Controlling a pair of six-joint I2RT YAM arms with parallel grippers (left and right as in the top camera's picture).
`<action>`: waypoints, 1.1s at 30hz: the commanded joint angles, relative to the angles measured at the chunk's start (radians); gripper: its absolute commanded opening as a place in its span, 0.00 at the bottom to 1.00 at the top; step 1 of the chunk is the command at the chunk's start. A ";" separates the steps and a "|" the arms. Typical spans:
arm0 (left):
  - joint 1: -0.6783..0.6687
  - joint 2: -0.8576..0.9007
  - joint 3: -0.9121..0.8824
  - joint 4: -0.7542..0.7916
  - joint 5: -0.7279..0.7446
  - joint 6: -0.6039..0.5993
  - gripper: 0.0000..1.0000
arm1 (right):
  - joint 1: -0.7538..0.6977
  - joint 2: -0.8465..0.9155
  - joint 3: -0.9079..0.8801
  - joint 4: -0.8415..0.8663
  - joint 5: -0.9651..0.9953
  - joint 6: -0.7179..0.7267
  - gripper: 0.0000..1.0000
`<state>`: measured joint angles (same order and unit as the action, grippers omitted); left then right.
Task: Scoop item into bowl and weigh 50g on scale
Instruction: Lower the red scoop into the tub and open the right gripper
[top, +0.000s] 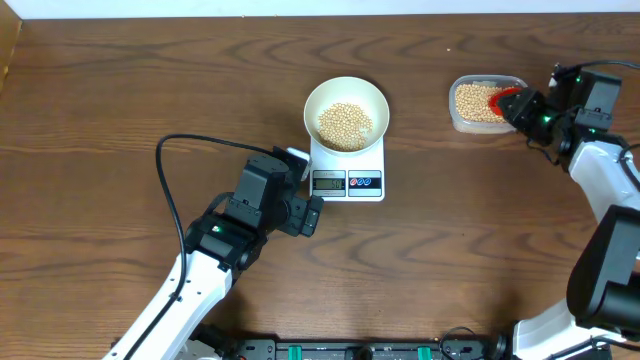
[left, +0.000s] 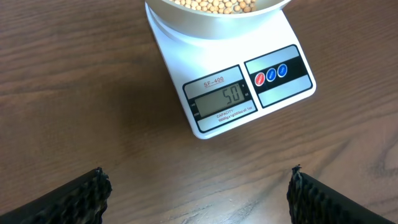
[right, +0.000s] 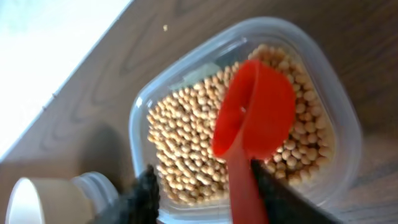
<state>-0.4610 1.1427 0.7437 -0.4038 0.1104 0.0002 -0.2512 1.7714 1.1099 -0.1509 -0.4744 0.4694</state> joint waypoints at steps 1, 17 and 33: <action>-0.001 -0.004 0.006 -0.003 0.010 0.003 0.93 | 0.003 0.011 -0.006 0.003 -0.025 -0.002 0.60; -0.001 -0.004 0.006 -0.003 0.010 0.003 0.93 | -0.026 -0.092 -0.005 -0.199 -0.042 -0.048 0.99; -0.001 -0.004 0.006 -0.003 0.010 0.003 0.93 | -0.031 -0.306 -0.005 -0.415 0.024 -0.179 0.99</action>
<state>-0.4610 1.1427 0.7437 -0.4042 0.1108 0.0002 -0.2794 1.4654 1.1084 -0.5503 -0.4282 0.3180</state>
